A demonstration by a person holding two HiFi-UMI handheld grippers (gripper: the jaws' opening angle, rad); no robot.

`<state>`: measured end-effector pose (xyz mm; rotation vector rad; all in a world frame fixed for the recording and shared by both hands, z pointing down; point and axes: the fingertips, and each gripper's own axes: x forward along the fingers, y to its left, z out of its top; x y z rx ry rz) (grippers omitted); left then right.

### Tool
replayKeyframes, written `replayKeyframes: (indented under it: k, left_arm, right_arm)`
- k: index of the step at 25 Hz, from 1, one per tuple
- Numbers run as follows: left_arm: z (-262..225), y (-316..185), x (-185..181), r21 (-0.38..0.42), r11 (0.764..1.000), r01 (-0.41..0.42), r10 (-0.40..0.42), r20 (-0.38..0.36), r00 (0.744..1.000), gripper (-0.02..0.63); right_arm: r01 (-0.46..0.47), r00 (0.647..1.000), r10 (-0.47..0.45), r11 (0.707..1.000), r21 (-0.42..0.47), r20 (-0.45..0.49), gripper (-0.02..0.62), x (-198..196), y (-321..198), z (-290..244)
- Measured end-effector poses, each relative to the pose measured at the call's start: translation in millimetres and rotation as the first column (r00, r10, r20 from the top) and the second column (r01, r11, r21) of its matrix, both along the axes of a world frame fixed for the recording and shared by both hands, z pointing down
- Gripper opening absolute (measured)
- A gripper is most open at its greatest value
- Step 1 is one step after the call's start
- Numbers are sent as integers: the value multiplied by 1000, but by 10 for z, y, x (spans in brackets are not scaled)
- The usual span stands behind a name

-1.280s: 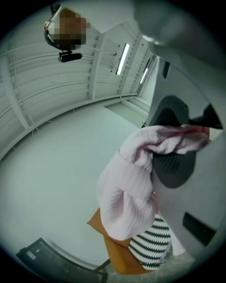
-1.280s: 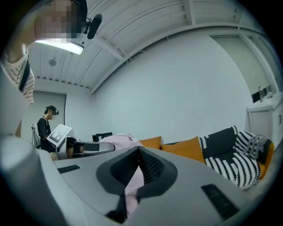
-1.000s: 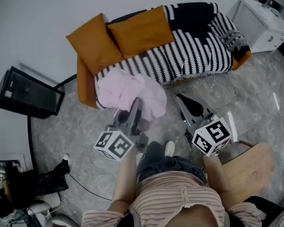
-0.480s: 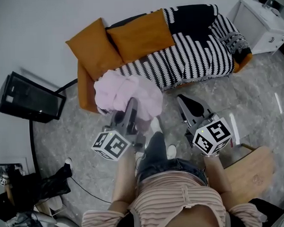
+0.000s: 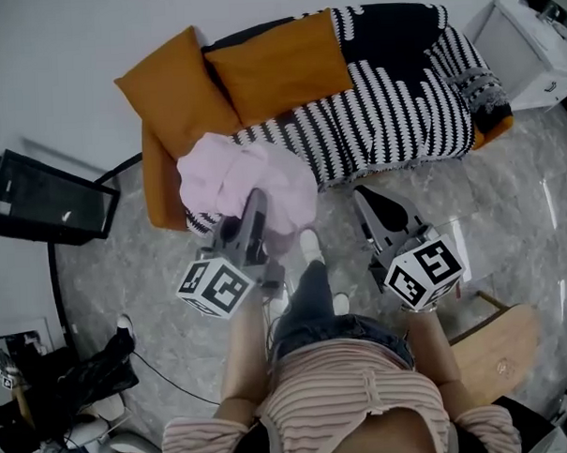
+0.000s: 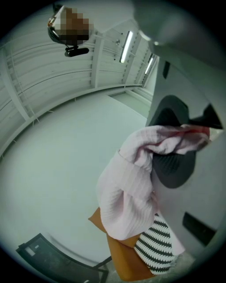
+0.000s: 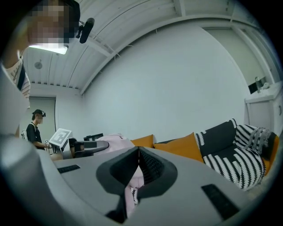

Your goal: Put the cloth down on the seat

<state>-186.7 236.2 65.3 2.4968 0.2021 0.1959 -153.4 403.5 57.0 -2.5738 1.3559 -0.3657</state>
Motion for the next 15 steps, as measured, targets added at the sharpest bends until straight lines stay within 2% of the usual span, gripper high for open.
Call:
replayKeyframes:
  k: [10, 15]
  left_arm:
    - [159, -765, 829, -37, 999, 34, -32, 44, 999, 101]
    - [221, -988, 980, -55, 997, 60, -58, 42, 997, 100]
  right_arm:
    - [86, 996, -85, 996, -29, 29, 9, 999, -1013, 5]
    - [103, 994, -102, 994, -41, 29, 8, 1205, -1231, 26]
